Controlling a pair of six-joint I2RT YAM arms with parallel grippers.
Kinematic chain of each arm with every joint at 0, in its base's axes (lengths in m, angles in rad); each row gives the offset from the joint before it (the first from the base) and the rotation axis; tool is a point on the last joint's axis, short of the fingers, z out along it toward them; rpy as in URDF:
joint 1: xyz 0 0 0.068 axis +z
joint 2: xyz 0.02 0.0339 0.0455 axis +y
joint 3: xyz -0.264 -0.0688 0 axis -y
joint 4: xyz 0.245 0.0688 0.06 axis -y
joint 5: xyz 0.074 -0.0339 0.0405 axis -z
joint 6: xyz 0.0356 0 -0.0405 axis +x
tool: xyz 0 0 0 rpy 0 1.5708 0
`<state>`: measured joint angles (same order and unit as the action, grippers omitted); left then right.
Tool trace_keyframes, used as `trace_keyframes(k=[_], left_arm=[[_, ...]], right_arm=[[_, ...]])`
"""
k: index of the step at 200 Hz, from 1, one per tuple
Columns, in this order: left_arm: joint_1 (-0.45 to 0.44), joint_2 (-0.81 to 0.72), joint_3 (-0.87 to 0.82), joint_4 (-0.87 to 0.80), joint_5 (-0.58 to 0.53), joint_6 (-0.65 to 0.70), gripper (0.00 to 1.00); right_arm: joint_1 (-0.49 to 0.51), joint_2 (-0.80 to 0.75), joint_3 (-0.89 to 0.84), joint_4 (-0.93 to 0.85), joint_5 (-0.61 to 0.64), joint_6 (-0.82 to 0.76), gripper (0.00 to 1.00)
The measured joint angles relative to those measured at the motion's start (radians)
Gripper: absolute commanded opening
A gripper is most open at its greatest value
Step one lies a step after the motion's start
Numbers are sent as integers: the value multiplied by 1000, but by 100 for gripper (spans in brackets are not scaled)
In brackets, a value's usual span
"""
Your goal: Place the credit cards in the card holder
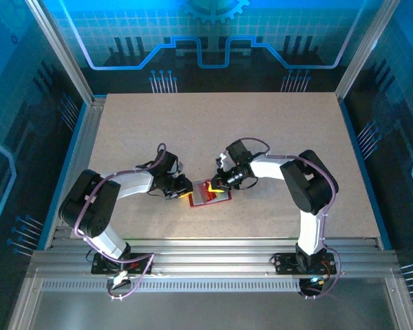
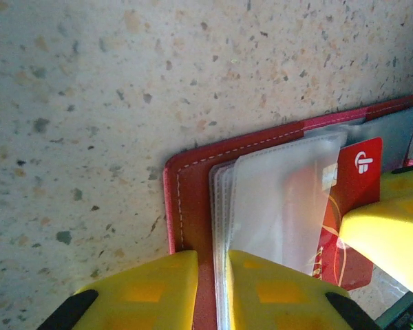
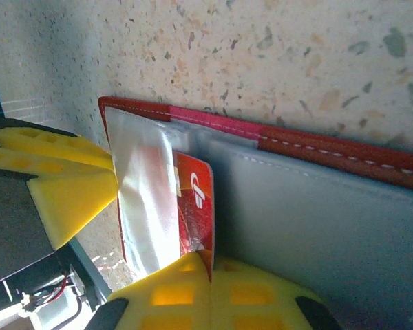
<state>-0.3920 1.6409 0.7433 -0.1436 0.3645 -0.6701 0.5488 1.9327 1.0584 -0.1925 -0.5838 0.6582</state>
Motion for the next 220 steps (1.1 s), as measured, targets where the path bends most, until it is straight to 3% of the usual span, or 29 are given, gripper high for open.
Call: trace_keyframes(k=[79, 220], left_arm=[[2, 27, 0, 48, 24, 18, 20], [-2, 51, 10, 71, 41, 18, 20]], right_arm=[[14, -47, -45, 69, 89, 87, 0], [90, -50, -29, 112, 154, 100, 1]])
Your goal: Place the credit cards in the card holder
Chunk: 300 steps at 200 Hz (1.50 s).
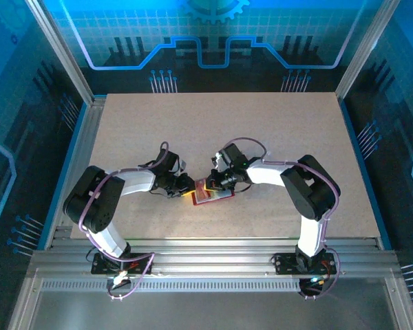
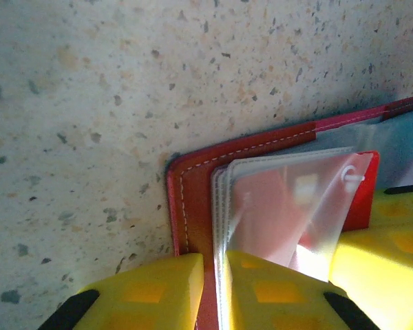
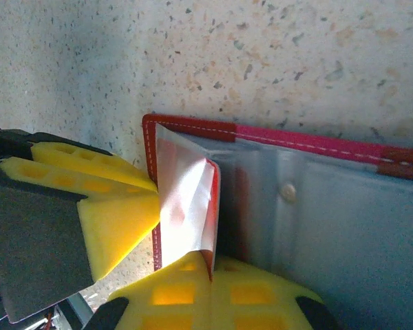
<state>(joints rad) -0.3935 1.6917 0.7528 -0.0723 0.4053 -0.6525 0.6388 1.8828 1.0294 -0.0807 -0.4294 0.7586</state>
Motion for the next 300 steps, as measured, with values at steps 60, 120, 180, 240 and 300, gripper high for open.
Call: trace_keyframes(k=[60, 120, 180, 240, 300], left_arm=[[-10, 5, 4, 19, 0, -3, 20], [-13, 15, 5, 37, 4, -3, 20], [-13, 17, 5, 38, 7, -3, 21], [-11, 19, 5, 41, 11, -3, 21], [-8, 23, 5, 44, 19, -3, 21]], right_arm=[[13, 0, 24, -73, 48, -46, 39], [22, -23, 82, -242, 129, -122, 51], [22, -33, 151, -447, 325, -175, 48], [22, -25, 182, -533, 480, -209, 40], [22, -12, 206, -513, 531, -256, 39]])
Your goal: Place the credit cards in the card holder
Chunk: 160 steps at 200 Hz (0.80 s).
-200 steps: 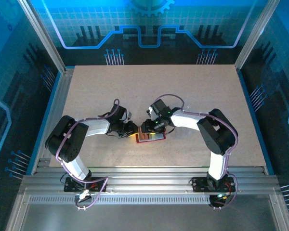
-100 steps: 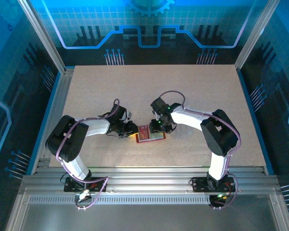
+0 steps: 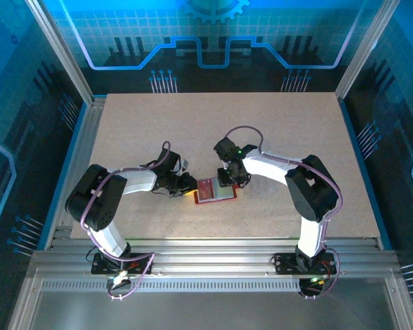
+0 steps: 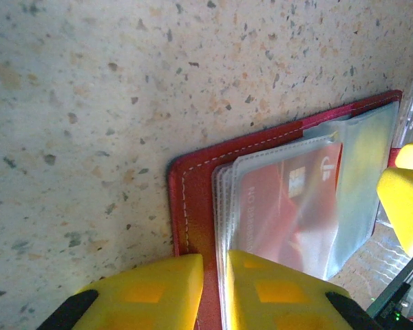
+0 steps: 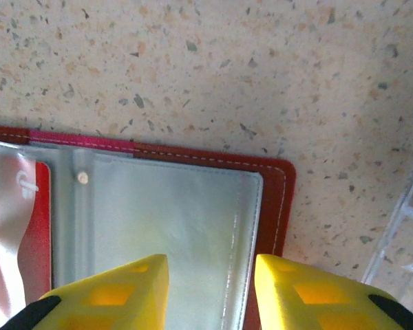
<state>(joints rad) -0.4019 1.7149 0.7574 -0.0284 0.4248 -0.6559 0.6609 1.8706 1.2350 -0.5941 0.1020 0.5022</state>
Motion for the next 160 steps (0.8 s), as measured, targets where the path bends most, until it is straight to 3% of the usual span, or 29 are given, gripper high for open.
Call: trace_keyframes(k=[160], left_arm=[[1, 1, 0, 0, 2, 0, 21]], right_arm=[[2, 66, 41, 71, 3, -90, 34]])
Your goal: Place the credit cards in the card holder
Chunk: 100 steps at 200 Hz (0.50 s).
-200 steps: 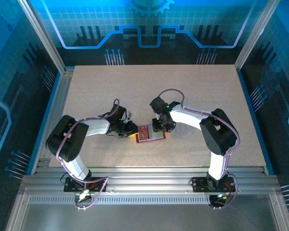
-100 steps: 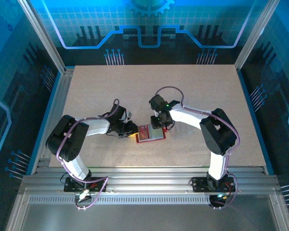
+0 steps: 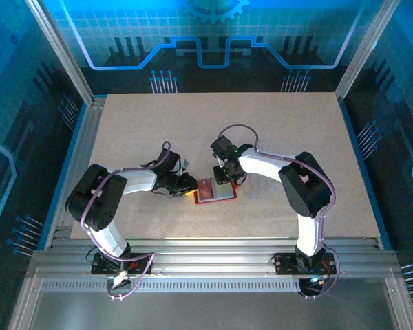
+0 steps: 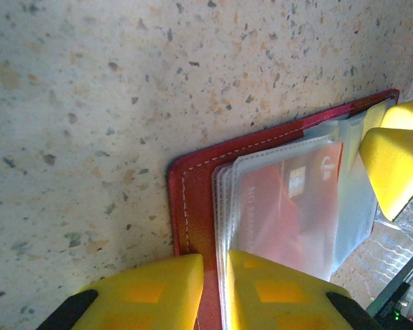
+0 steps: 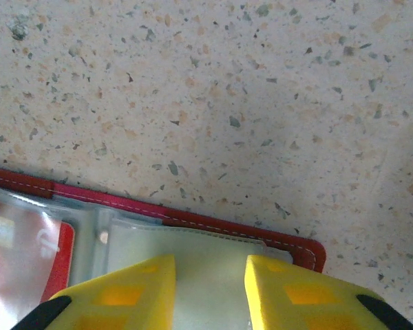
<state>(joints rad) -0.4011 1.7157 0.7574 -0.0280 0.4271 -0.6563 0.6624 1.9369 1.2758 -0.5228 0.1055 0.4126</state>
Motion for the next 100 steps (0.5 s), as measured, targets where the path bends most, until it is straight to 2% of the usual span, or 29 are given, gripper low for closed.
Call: trace_keyframes(k=[14, 87, 100], left_arm=[[0, 0, 0, 0, 0, 0, 21], [6, 7, 0, 4, 14, 0, 21], [7, 7, 0, 4, 14, 0, 21]], right_arm=[[5, 0, 0, 0, 8, 0, 33], [21, -9, -21, 25, 31, -2, 0], [21, -10, -21, 26, 23, 0, 0]])
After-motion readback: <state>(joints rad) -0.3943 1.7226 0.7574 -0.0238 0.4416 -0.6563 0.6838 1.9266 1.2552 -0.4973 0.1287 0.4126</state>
